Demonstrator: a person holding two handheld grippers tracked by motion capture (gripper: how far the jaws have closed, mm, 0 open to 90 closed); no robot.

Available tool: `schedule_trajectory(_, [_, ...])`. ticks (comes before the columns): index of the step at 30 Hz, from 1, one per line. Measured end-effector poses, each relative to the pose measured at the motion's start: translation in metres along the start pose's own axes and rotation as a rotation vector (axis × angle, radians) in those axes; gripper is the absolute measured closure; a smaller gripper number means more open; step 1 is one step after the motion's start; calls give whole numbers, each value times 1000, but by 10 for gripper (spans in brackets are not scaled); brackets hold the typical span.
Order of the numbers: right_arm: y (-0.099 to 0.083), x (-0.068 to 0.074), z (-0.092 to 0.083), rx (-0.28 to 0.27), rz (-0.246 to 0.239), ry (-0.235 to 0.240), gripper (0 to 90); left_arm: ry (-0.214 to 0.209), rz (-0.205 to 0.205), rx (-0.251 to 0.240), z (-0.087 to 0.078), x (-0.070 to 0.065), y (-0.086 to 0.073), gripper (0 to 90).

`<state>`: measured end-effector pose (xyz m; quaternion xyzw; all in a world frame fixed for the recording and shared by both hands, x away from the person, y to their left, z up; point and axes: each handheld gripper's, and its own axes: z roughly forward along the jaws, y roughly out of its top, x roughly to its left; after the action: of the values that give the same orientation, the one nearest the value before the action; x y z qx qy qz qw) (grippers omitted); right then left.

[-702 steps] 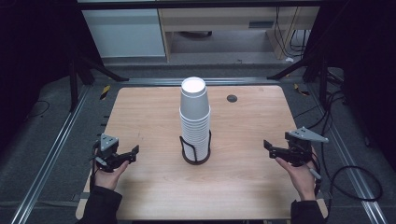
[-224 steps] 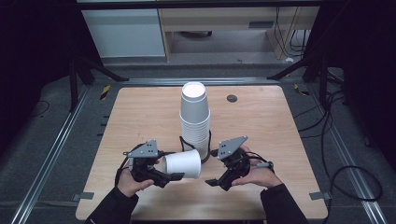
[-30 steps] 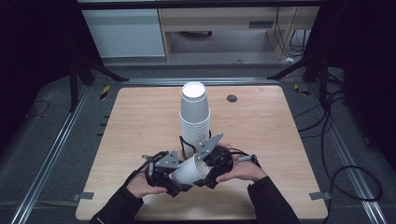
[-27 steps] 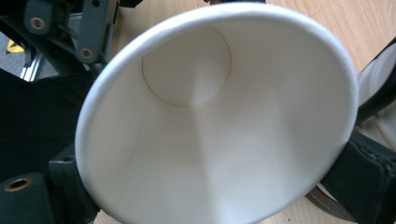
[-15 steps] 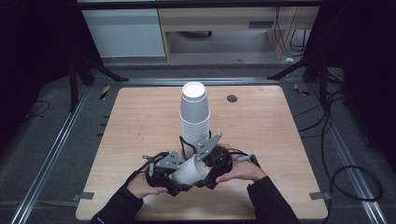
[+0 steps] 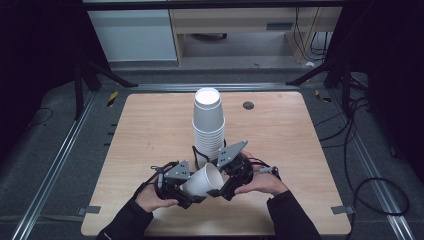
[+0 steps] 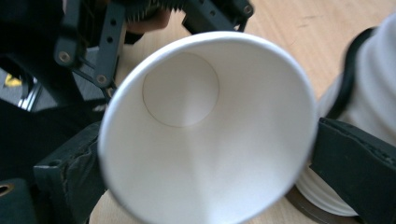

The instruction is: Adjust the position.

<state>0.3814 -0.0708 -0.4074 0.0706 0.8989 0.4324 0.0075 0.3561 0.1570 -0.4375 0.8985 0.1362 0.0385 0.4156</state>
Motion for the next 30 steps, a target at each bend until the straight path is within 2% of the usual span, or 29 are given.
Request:
schedule_trajectory(6, [-2, -2, -15, -70, 37, -50, 23, 29, -23, -51, -5, 2, -1, 213])
schedule_trajectory(12, [-12, -1, -20, -113, 82, -68, 29, 45, -37, -89, -5, 3, -2, 213])
schedule_trajectory(16, [-17, 0, -18, -129, 103, -61, 29, 56, -32, -101, -4, 2, -2, 212])
schedule_trajectory(22, [-20, -2, -13, -153, 133, -33, 33, 40, -21, -107, 0, -2, 1, 212])
schedule_trajectory(30, [-16, -1, 0, -146, 120, 3, 31, 35, -10, -110, 4, -7, 3, 213])
